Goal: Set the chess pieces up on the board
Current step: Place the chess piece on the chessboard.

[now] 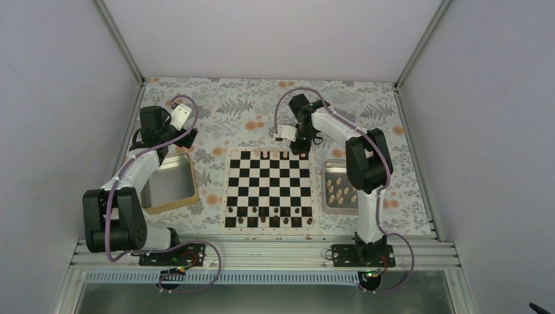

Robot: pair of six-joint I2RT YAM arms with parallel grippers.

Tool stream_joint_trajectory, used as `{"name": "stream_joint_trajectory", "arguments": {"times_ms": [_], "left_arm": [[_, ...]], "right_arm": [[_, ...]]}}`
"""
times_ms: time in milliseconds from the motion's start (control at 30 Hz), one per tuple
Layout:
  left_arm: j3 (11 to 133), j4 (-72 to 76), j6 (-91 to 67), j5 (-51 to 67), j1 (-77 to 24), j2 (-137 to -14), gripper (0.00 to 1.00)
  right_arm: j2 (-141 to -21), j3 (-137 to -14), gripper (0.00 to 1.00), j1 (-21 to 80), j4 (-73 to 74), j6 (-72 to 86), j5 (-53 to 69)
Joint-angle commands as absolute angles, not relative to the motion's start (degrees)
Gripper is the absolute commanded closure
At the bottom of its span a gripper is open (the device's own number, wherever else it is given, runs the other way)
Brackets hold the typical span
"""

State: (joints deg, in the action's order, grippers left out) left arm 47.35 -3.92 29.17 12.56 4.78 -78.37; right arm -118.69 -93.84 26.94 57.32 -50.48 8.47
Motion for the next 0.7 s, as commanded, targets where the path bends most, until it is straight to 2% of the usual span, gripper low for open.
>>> {"name": "stream_joint_trajectory", "arguments": {"times_ms": [0,500,667], "left_arm": [[48.5,-3.0,29.4,13.9,5.3,-78.6,0.00],[48.5,-2.8,29.5,14.1,5.3,-79.0,0.00],[48.6,-2.8,29.5,14.1,5.3,-79.0,0.00]], "right_arm": [[-120.2,-93.5,0.83,27.3,56.0,-50.4,8.8],[-121.7,-94.1,0.83,27.3,55.2,-50.5,8.2],[-121.6,-94.2,0.78,27.3,55.2,-50.4,8.2]]}}
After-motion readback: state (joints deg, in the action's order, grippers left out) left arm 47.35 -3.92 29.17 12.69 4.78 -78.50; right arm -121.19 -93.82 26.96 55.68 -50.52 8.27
